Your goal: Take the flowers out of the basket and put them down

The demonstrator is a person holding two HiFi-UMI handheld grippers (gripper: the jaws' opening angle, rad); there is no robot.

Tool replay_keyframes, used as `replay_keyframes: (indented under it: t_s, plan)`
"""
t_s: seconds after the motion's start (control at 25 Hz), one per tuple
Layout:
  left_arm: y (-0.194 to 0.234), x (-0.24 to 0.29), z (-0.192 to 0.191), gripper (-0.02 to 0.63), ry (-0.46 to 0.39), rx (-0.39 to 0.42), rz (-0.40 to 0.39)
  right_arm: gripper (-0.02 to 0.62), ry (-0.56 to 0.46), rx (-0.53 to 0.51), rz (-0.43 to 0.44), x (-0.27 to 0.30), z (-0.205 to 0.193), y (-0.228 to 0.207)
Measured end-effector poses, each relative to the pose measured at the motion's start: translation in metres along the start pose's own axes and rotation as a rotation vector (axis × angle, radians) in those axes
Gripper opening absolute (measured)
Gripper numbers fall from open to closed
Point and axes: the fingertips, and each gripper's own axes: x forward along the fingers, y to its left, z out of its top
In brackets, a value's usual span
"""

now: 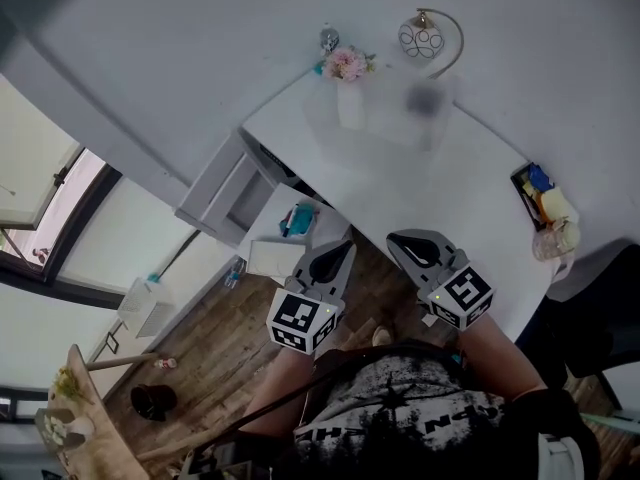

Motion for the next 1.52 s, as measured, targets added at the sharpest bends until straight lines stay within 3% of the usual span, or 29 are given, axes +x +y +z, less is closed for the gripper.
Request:
replay_keyframes:
  t_s: [0.6,1.52]
  plan:
    - [0.041,0.038,0.011,0.012,0.004,0.010,0.032,0.015,-0.009,0.023,-0.003,0.027,0.001,-0.048]
    - [0.189,0.155,0.063,0.012,0.005,0.055,-0.209,0.015,0.020,0.035,-0.209,0.156,0.032,-0.157]
